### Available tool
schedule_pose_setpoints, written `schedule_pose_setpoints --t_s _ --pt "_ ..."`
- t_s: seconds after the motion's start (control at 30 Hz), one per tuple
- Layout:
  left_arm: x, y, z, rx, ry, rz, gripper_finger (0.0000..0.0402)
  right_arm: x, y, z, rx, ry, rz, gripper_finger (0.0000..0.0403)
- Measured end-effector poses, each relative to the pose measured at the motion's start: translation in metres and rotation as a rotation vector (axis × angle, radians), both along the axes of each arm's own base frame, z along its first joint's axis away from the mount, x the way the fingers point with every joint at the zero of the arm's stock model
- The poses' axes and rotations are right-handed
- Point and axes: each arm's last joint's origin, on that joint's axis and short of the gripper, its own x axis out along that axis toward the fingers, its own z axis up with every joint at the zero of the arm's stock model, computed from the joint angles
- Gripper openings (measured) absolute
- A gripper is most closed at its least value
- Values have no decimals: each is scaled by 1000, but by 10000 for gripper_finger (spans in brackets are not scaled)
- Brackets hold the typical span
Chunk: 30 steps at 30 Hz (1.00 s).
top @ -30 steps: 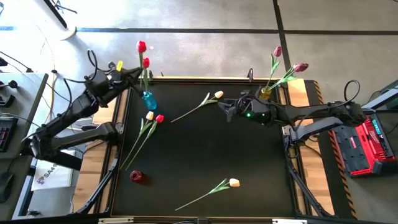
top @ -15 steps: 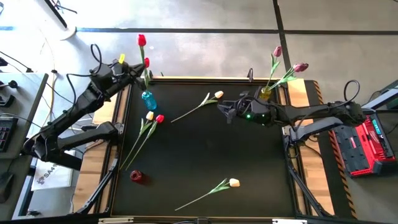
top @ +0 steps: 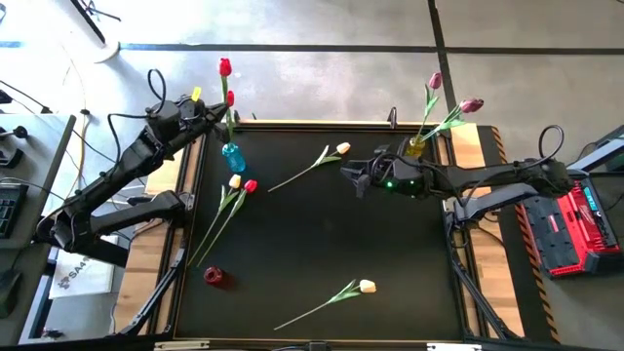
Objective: Sort flowers into vase by color
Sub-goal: Put the bottom light red flower into the blue vase, then put the light red flower into the blue vase
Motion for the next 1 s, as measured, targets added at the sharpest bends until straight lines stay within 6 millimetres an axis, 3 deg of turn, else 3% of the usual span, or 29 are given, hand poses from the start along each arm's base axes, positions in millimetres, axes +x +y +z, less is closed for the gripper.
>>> schedule_pose_setpoints --t_s 0.4,0.73,1.0 --pt "0 0 -3 -45 -14 9 15 0 0 0 4 1 28 224" --pt "-2 -2 -4 -59 -2 10 100 1 1 0 10 1 46 224" --pt "-16 -14 6 21 -26 79 161 0 2 -1 79 -11 49 224"
